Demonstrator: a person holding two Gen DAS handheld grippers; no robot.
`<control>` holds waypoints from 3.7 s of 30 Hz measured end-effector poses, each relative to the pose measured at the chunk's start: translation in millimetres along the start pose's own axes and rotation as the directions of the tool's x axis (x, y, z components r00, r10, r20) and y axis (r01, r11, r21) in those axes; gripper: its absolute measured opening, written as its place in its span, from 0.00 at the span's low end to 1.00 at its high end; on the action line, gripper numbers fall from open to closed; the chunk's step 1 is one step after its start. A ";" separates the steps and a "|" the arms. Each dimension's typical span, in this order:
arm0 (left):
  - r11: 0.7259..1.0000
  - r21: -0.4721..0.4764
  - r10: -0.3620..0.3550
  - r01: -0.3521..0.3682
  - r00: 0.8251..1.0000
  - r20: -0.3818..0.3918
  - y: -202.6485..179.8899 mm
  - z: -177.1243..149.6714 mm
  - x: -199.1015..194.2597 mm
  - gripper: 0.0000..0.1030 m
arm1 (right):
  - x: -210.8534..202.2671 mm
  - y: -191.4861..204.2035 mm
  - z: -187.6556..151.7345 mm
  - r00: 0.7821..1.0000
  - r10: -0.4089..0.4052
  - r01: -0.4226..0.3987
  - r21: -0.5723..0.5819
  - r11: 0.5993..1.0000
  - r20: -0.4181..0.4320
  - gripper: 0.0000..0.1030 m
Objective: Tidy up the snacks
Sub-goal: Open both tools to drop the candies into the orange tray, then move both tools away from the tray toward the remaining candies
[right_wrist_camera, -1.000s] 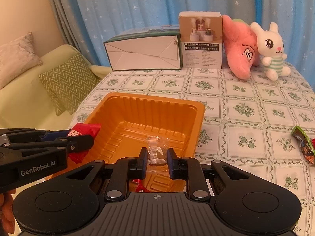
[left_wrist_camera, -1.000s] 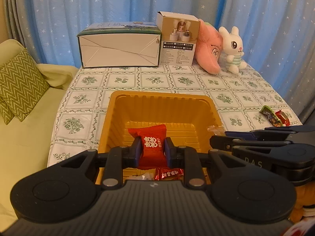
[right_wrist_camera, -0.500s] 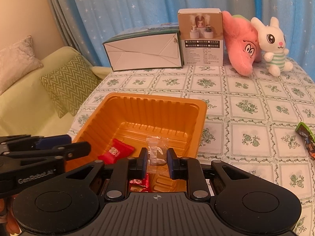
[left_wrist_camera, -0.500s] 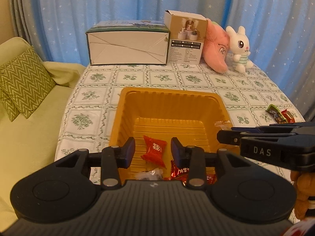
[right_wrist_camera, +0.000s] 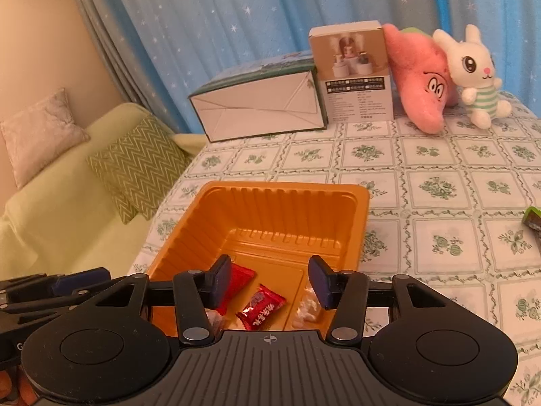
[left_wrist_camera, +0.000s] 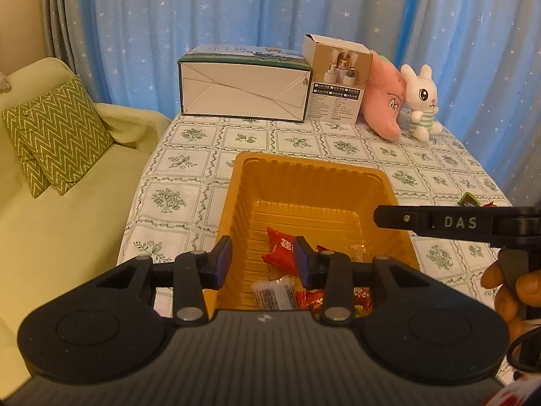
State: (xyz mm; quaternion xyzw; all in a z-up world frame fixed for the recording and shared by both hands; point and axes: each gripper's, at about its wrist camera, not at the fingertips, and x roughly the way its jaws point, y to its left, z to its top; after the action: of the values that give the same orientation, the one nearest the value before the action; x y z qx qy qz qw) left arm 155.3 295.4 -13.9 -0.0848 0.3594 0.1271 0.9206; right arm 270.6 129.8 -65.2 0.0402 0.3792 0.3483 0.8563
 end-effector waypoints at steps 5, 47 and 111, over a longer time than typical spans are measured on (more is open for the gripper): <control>1.000 -0.004 -0.007 0.007 1.000 0.008 -10.4 -7.8 -17.9 0.34 | -22.7 -6.7 -12.7 0.999 -0.051 0.051 0.015 0.999 -0.009 0.49; 0.973 0.117 -0.200 0.201 0.980 -0.020 -185.5 -57.4 -92.8 0.34 | -217.9 -92.1 -103.7 0.939 -0.344 0.338 0.152 0.929 0.010 0.49; 0.956 0.100 -0.267 0.276 0.959 -0.093 -293.8 -12.0 68.9 0.34 | -158.1 -253.3 -47.1 0.910 -0.400 0.389 0.108 0.915 0.110 0.49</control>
State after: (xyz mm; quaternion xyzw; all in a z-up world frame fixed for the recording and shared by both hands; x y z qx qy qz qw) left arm 283.2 24.3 -50.6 -0.0866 0.3866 -0.0245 0.9178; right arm 307.7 -169.6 -84.7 0.0209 0.3374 0.1484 0.9294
